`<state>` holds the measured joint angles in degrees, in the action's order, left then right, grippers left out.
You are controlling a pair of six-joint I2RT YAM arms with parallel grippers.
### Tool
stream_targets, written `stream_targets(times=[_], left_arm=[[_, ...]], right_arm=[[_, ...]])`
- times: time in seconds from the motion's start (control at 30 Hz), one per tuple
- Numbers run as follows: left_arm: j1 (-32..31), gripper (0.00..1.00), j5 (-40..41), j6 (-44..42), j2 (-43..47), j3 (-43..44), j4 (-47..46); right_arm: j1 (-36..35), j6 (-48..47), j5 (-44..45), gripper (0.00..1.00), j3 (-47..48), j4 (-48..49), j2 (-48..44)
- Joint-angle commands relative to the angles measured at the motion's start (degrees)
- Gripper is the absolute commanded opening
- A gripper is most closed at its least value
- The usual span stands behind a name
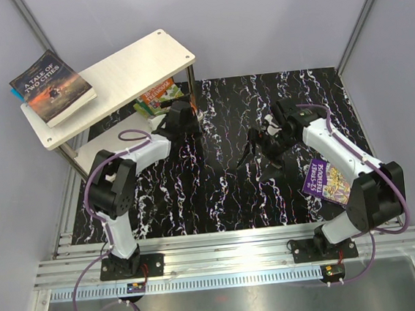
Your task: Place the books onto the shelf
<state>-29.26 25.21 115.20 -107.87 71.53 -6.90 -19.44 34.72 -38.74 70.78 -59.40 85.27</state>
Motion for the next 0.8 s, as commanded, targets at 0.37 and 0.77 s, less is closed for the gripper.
stream_targets(times=[0.37,0.77], left_arm=[[-0.63,0.99,-6.31,-1.37,2.32,2.03,4.08],[-1.86,0.99,-7.28,-6.47,3.55,1.34,4.96]], right_arm=[[-0.07,-0.27,-2.13,0.97,-0.65,1.12,-1.87],[-0.07,-0.09,-2.39,0.97,-0.91,1.74,-1.51]])
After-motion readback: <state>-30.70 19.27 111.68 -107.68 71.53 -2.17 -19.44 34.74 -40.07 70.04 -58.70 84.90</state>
